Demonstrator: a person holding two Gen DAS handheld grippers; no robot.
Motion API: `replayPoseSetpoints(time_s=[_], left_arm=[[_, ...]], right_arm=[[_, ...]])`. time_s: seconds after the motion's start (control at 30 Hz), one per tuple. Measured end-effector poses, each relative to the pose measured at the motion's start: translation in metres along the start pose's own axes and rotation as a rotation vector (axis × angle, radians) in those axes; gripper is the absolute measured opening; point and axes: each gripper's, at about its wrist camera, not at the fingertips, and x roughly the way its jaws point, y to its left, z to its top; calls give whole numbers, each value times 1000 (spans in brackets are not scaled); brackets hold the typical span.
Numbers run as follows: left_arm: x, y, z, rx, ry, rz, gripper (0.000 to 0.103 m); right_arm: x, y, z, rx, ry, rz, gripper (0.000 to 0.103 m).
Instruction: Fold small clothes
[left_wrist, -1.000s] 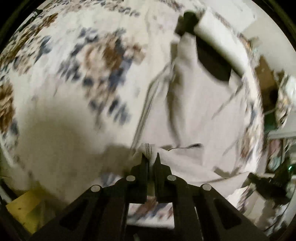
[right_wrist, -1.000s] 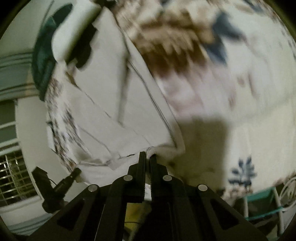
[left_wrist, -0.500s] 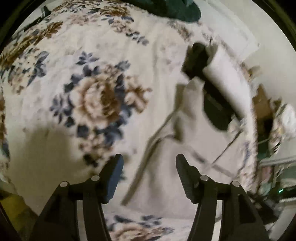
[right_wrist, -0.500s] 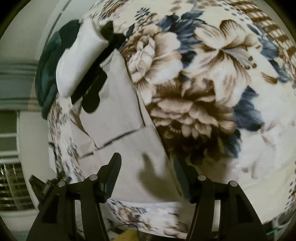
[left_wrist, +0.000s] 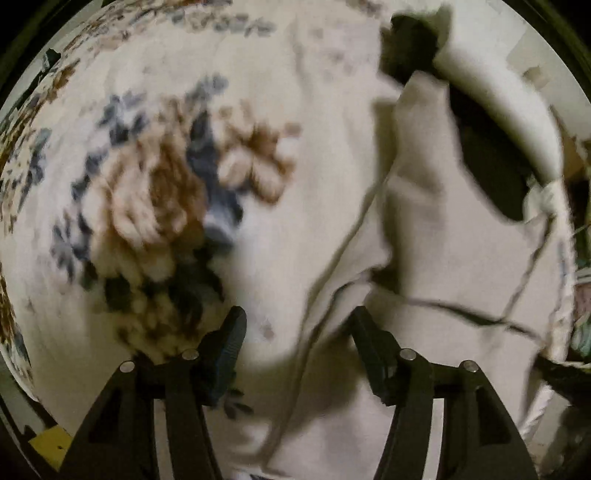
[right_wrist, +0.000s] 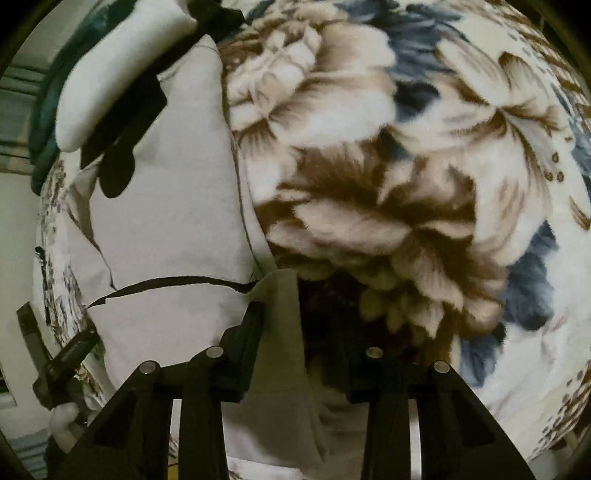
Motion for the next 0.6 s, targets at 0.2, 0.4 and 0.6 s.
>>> replayPoseSetpoints(time_s=[0.2, 0.4, 0.6], left_arm=[[-44, -13, 64, 4, -83, -106, 63], [-1, -69, 148, 247, -83, -48, 64], [48, -105, 160, 502, -43, 15, 13]], right_arm=[[-41, 26, 26, -12, -41, 56, 59], [-50, 72, 109, -16, -162, 61, 68], [-9, 112, 197, -114, -166, -101, 68]])
